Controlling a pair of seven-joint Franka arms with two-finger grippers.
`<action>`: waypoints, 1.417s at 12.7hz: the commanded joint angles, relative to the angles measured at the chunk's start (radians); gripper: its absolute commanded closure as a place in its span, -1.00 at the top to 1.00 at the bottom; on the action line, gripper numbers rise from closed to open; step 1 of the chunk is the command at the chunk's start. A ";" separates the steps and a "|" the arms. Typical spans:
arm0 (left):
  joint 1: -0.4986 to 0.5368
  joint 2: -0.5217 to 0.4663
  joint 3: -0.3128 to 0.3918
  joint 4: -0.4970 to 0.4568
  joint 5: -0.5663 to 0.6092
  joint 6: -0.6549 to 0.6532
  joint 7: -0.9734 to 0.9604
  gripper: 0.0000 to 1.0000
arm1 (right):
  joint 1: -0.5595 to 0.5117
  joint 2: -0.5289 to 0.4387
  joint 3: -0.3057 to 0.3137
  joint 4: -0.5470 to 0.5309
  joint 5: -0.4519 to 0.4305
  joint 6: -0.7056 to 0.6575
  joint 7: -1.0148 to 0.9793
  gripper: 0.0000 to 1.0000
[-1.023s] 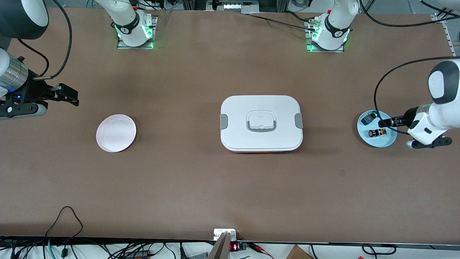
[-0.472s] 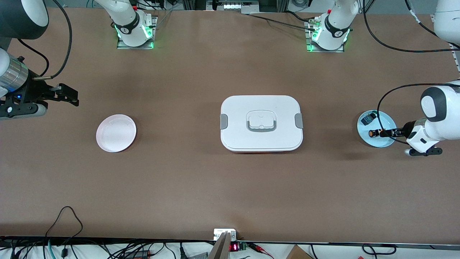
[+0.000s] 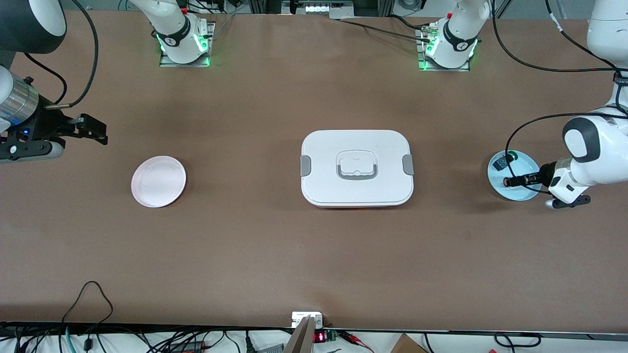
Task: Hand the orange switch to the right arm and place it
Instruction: 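Lower the left gripper onto the orange switch on the blue plate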
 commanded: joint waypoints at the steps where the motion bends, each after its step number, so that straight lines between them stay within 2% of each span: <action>1: 0.013 -0.001 -0.007 -0.014 -0.025 0.020 0.044 1.00 | -0.004 0.001 0.001 0.014 0.016 -0.011 -0.007 1.00; 15: 0.017 0.031 0.002 -0.060 -0.018 0.131 0.125 1.00 | -0.004 0.001 0.001 0.014 0.016 -0.009 -0.011 1.00; 16: 0.017 0.033 0.002 -0.060 -0.018 0.131 0.128 0.98 | -0.004 0.001 0.001 0.014 0.016 -0.009 -0.010 1.00; 18: 0.017 0.040 0.002 -0.060 -0.018 0.132 0.159 0.81 | -0.004 0.001 0.001 0.014 0.016 -0.008 -0.011 1.00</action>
